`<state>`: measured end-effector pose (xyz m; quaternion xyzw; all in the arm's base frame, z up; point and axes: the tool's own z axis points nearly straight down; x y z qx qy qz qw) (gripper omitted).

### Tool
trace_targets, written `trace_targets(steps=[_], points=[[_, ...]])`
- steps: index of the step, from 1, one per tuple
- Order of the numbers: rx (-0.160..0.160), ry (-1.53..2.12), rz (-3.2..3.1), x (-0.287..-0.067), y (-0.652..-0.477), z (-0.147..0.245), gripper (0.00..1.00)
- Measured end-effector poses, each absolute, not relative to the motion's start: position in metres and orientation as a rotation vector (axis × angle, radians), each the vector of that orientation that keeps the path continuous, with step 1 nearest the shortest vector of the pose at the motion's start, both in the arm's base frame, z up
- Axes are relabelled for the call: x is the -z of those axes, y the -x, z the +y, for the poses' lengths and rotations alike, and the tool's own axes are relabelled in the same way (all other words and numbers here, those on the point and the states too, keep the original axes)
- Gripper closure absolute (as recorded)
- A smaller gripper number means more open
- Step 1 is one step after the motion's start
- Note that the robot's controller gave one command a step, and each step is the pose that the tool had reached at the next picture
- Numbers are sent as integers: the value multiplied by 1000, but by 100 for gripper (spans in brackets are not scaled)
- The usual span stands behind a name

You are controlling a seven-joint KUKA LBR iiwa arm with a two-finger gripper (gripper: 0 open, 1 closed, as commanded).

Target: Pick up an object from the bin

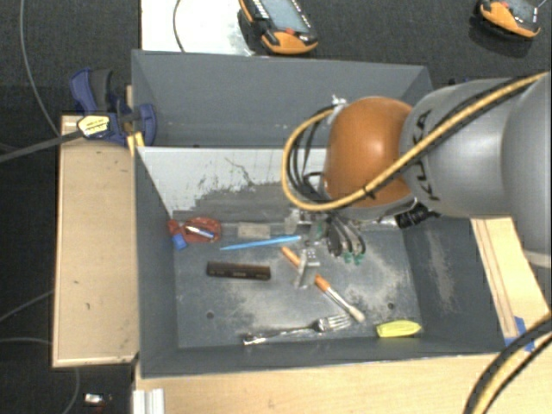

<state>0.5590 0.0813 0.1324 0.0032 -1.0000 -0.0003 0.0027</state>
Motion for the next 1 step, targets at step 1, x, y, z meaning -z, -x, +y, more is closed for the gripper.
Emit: trace_targets(steps=[1], points=[[2, -7, -3144, -137, -561, 81, 0]])
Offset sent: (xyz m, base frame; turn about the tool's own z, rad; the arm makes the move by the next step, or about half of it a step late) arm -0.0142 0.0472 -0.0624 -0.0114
